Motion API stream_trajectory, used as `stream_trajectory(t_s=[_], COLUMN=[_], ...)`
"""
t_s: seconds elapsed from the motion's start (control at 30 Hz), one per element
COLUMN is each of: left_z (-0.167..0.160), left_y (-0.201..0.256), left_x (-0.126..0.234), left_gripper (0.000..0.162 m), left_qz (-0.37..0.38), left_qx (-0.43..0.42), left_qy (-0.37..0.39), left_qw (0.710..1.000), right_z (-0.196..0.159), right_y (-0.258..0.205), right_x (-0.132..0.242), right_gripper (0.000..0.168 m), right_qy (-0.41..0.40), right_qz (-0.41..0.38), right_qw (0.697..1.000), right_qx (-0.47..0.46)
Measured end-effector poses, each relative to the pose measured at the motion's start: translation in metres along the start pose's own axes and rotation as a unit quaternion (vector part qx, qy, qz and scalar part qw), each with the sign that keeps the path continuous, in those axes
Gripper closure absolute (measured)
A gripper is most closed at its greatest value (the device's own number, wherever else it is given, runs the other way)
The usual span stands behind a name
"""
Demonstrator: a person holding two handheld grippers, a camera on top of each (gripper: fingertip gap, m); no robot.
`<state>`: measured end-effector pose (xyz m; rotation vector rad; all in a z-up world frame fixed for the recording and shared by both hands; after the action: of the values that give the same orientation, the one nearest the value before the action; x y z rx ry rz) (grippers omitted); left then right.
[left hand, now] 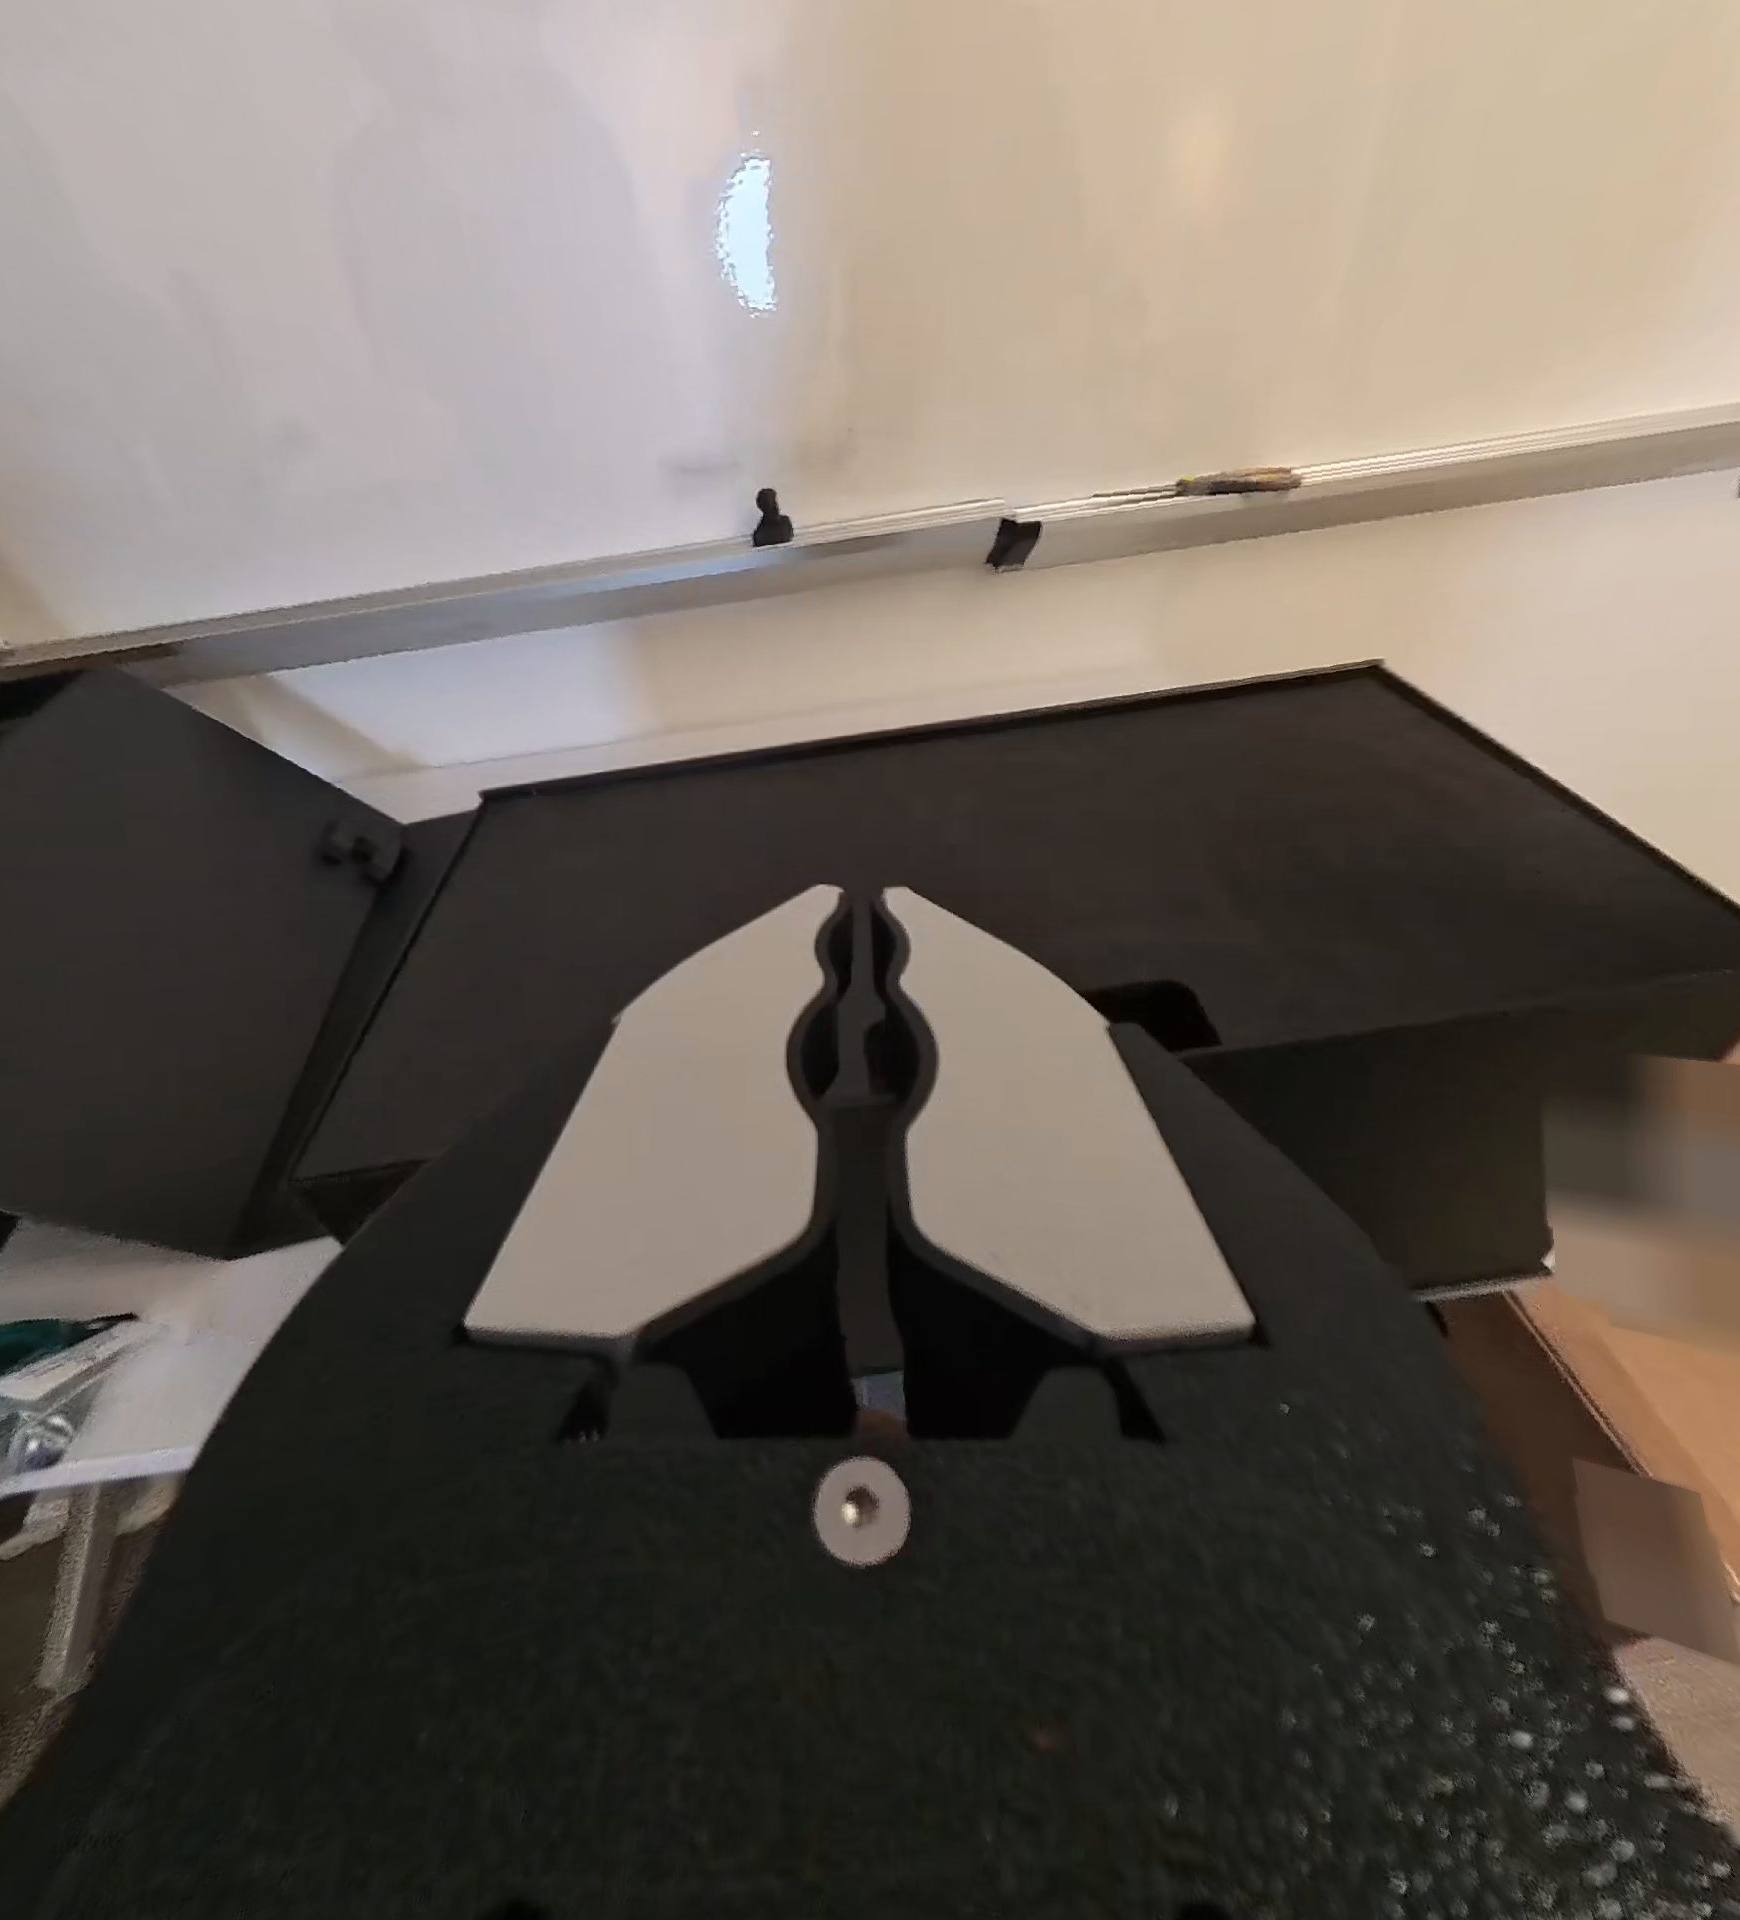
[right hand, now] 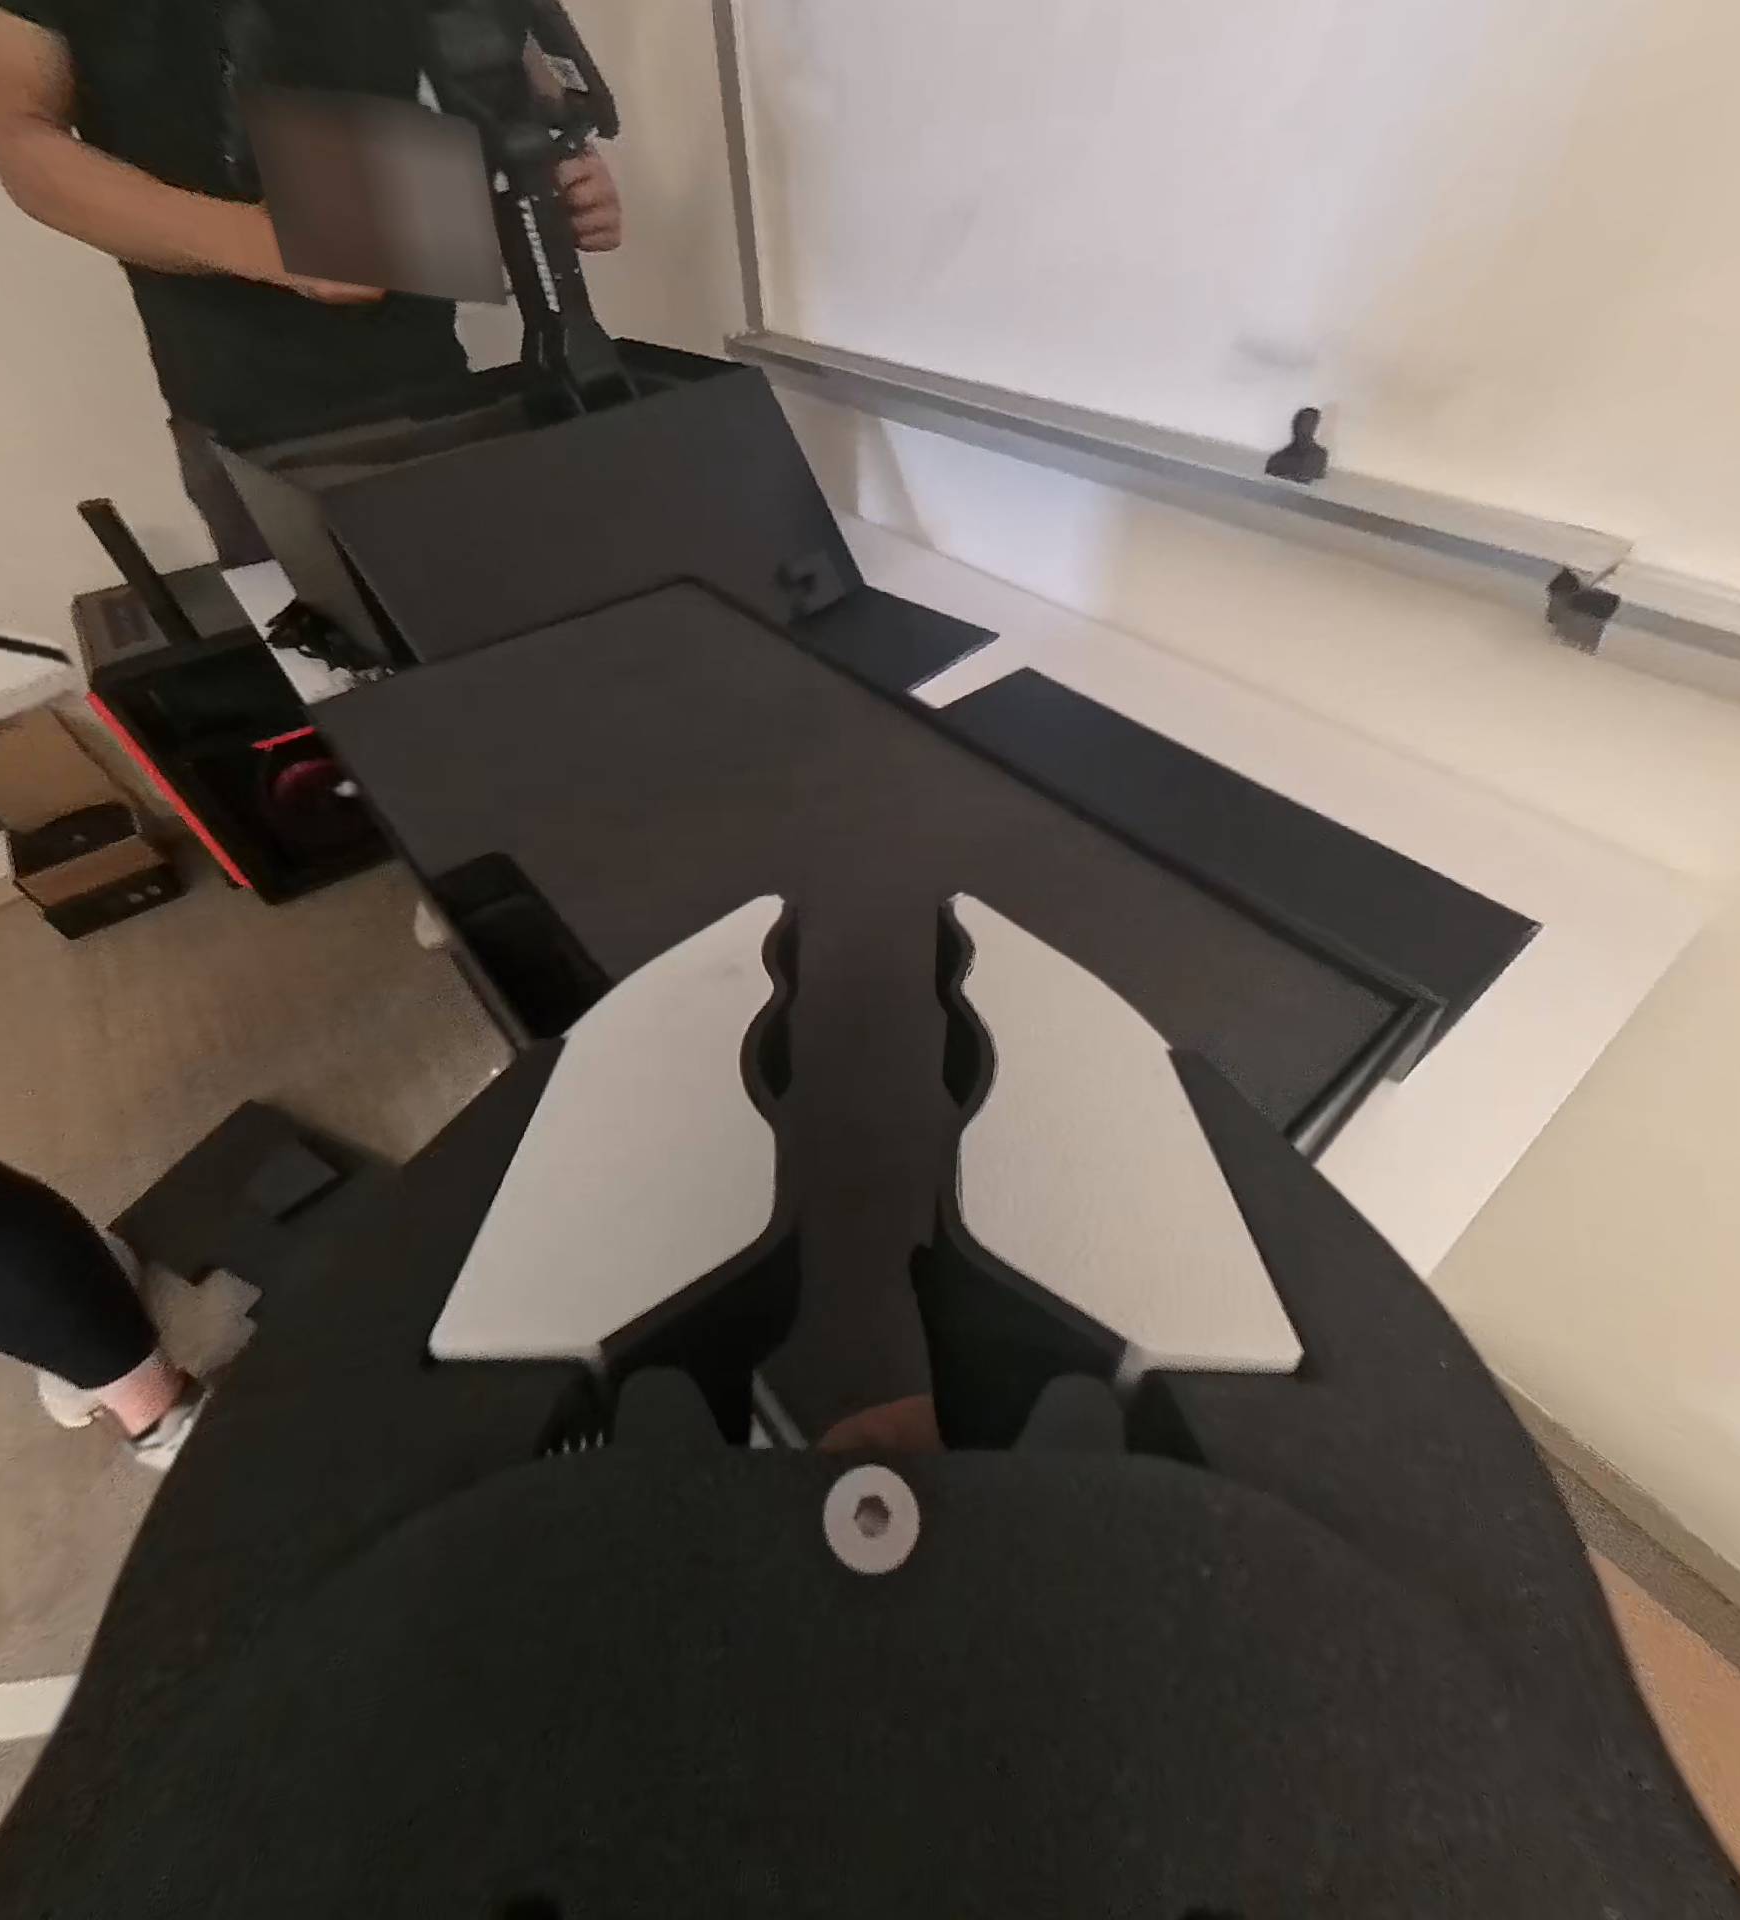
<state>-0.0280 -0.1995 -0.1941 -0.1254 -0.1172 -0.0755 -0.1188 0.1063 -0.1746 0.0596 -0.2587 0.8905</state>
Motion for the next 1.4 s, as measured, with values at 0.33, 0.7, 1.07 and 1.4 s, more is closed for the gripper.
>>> stream_trajectory(t_s=[0.33,0.7,1.07,1.4], left_z=[-0.027,-0.022,-0.035,-0.044], left_y=[0.002,-0.021,-0.015,-0.02], left_x=[0.036,0.042,0.019,0.015], left_gripper=[0.162,0.159,0.145,0.143], left_qz=[-0.003,0.005,0.038,0.057], left_qx=[0.02,0.015,0.023,0.045], left_qy=[-0.001,-0.001,-0.038,-0.047], left_qw=[1.0,1.0,0.998,0.996], right_z=[-0.004,-0.011,-0.054,-0.071], right_y=[-0.07,-0.084,-0.07,-0.078], right_x=[-0.037,-0.105,-0.182,-0.211], right_gripper=[0.154,0.135,0.117,0.124], right_qy=[-0.048,-0.154,-0.275,-0.366], right_qz=[0.077,0.137,0.199,0.197], right_qw=[0.994,0.965,0.896,0.843], right_qx=[0.055,0.165,0.286,0.343])
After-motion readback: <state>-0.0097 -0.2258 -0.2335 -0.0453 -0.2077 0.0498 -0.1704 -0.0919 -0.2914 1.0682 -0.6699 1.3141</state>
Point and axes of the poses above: each gripper's, where its closed fingertips meet, x back along the fingers, z out of its top, y = z × x across the jaws, the point moved 6 cm from there along x, back along the fingers, and after that the axes turned 8 degrees about z, right-handed, at the moved point
